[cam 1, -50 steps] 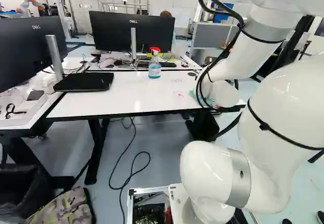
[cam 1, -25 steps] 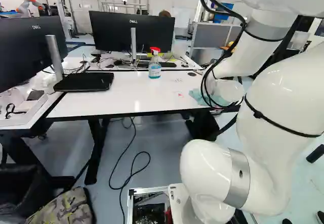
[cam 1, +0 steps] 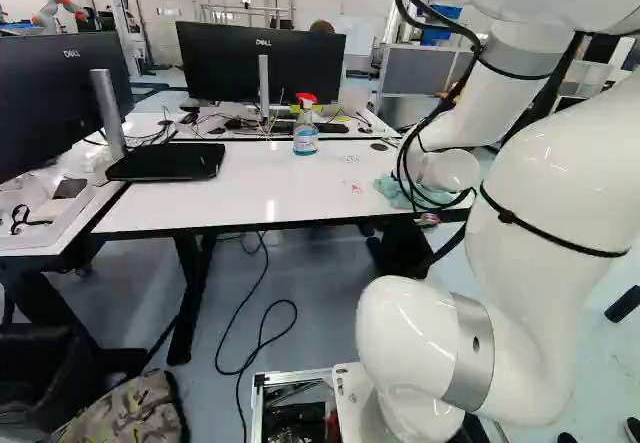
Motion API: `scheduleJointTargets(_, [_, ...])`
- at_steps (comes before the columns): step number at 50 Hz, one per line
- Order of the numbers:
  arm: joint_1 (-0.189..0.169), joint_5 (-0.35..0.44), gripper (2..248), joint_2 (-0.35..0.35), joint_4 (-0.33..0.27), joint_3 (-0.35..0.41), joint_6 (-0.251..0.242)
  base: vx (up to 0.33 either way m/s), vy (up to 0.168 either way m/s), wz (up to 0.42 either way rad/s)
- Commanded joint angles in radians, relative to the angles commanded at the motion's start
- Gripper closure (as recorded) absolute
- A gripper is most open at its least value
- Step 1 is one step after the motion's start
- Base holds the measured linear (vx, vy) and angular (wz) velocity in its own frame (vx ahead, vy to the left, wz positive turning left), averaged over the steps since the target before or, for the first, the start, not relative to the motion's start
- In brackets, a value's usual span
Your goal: Clean the table with the green towel
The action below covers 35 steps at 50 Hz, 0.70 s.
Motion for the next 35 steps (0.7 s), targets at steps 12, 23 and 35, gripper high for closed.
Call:
scheduleJointTargets(12, [0.004, -0.076, 3, -0.012, 0.000, -0.013, 0.000, 0.000, 0.000, 0.000])
scheduleJointTargets(23, [0.004, -0.080, 3, -0.012, 0.000, -0.013, 0.000, 0.000, 0.000, 0.000])
scheduleJointTargets(35, [0.004, -0.080, 3, -0.012, 0.000, -0.013, 0.000, 0.000, 0.000, 0.000])
